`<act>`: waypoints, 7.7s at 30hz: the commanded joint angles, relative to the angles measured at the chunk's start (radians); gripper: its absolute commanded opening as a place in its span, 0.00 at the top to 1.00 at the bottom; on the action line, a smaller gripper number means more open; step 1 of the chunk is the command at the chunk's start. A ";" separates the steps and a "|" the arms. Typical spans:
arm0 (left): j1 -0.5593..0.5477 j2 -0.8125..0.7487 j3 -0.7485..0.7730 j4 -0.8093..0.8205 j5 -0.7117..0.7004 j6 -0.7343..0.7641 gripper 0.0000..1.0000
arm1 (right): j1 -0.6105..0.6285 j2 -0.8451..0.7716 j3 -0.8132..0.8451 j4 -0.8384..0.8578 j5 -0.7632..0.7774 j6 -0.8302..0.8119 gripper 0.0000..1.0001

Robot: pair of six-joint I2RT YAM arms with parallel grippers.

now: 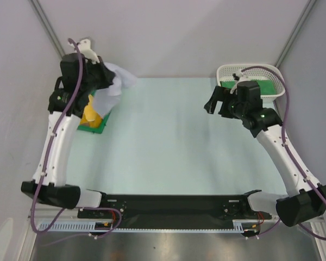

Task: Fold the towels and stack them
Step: Move the towel to the center of the board, then flatten out the crumpled towel, then fold the towel

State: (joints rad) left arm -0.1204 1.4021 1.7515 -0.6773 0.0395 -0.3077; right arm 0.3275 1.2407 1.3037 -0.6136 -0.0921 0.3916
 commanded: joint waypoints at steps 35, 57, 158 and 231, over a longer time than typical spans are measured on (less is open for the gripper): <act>-0.383 0.152 -0.830 0.538 0.178 -0.274 0.39 | 0.007 0.474 -0.296 0.429 -0.167 0.101 0.41; -0.448 0.042 -0.730 0.302 -0.112 -0.159 0.44 | 0.071 0.304 -0.271 0.256 0.003 0.094 1.00; -0.444 0.249 0.536 0.021 -0.210 0.437 1.00 | -0.064 0.295 0.577 0.492 0.043 0.036 1.00; -0.398 0.212 -0.447 0.255 0.217 0.464 1.00 | -0.147 0.307 -0.245 0.336 -0.232 0.214 1.00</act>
State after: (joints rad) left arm -0.4656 1.7233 1.4052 -0.4347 0.2649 0.1986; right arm 0.1619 1.6341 1.1309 -0.1837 -0.3447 0.6476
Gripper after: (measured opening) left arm 0.012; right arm 0.010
